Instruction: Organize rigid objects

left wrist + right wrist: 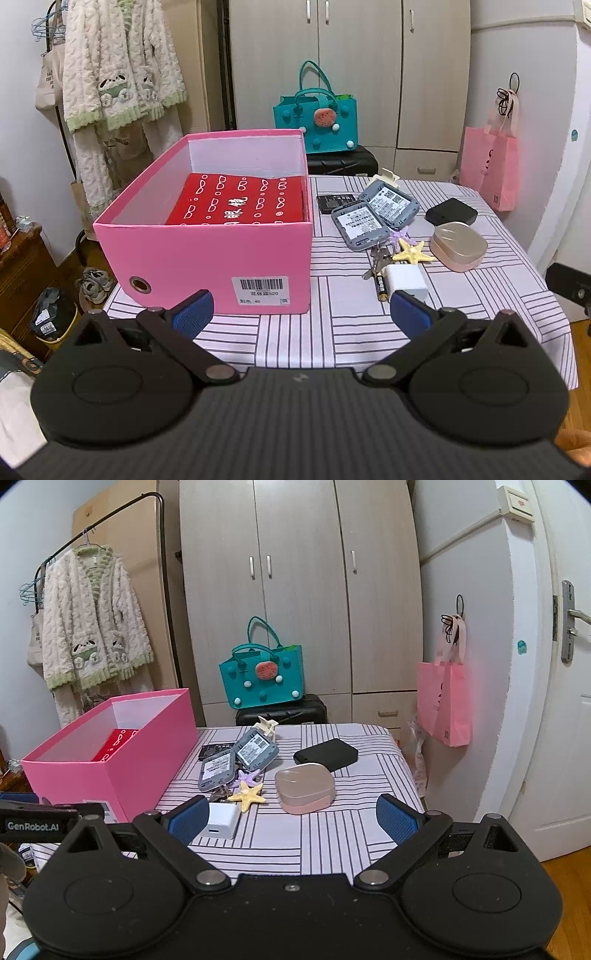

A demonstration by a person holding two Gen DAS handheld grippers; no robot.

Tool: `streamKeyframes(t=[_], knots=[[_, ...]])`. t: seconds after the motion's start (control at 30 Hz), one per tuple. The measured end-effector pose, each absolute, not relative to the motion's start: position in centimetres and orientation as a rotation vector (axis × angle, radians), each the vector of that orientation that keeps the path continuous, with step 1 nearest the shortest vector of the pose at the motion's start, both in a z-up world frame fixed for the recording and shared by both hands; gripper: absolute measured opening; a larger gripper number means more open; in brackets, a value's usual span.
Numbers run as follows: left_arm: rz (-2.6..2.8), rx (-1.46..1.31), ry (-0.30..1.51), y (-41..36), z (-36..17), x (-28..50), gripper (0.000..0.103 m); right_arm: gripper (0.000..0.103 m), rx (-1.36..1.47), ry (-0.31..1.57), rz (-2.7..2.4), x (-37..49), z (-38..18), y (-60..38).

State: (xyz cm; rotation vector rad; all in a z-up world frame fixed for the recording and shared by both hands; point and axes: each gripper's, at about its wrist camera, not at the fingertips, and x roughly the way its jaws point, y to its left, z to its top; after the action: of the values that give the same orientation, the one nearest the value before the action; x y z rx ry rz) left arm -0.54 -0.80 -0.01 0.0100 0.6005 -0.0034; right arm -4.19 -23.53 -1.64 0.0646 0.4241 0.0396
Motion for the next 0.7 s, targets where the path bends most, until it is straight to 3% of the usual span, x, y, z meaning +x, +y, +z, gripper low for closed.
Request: streamKeyframes(t=[0.7], knots=[[0.01,-0.008,0.628,-0.08,-0.66,-0.28,0.103,0.099,0.026,0.446,0.049,-3.95,-1.76,-22.64]])
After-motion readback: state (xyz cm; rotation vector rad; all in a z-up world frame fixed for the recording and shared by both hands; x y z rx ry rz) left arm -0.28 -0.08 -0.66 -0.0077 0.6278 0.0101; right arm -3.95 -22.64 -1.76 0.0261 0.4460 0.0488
